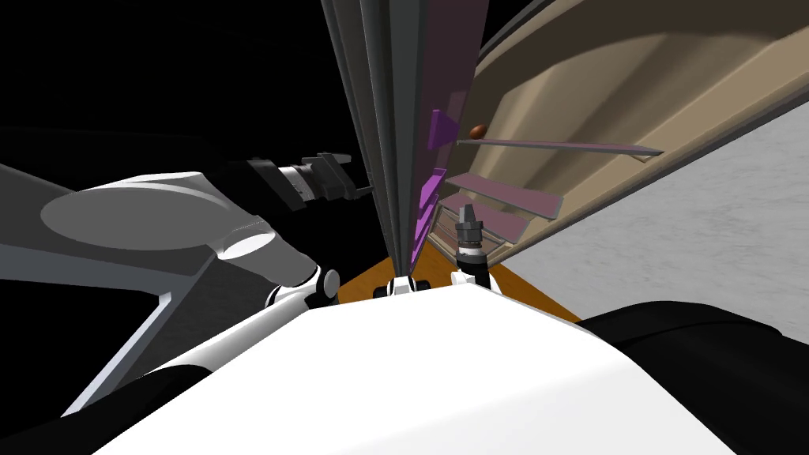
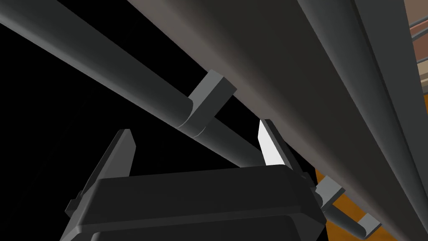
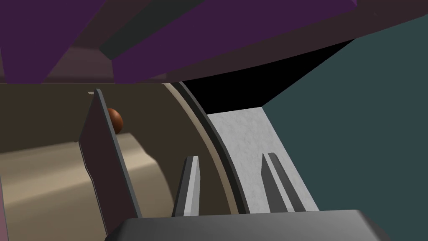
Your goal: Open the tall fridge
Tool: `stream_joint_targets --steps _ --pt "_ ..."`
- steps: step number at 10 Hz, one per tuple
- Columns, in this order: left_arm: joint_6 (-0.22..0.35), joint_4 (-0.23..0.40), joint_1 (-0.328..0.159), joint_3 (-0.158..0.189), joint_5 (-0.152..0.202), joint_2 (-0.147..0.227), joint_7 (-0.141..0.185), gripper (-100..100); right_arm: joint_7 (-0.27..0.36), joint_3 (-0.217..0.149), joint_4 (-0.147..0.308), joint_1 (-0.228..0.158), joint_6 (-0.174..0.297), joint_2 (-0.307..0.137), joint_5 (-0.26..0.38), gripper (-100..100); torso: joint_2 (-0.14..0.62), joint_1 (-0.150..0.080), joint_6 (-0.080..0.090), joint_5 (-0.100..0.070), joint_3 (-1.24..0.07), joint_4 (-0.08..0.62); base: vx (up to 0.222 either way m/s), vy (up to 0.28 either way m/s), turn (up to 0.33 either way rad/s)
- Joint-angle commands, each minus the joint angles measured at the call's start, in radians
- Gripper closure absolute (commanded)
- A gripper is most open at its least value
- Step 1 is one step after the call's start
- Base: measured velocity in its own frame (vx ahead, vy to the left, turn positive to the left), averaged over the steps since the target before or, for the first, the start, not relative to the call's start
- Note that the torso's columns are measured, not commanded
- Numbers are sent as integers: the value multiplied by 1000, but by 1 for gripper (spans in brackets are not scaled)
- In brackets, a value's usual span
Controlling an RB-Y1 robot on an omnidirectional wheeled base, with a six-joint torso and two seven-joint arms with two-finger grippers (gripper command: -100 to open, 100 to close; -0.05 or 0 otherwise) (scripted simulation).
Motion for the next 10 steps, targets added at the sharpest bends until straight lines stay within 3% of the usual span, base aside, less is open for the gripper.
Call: stream_joint_targets --steps 1,3,7,8,10 --pt "71 -31 -53 16 27 14 66 -100 0 0 0 0 0 0 0 0 3 2 0 0 1 4 18 17 41" --pt "117 -55 -95 35 43 26 115 -100 0 0 0 0 0 0 0 0 9 3 0 0 4 9 10 5 43" --pt "117 -55 -95 35 43 26 115 -100 0 0 0 0 0 0 0 0 -6 9 -2 3 -6 0 0 -2 7" --pt "141 -67 -116 44 51 33 140 -100 0 0 0 0 0 0 0 0 -11 12 -3 4 -9 -2 1 -7 32" --pt "141 -67 -116 44 51 33 140 -100 0 0 0 0 0 0 0 0 -13 14 -3 5 -10 -3 8 9 13"
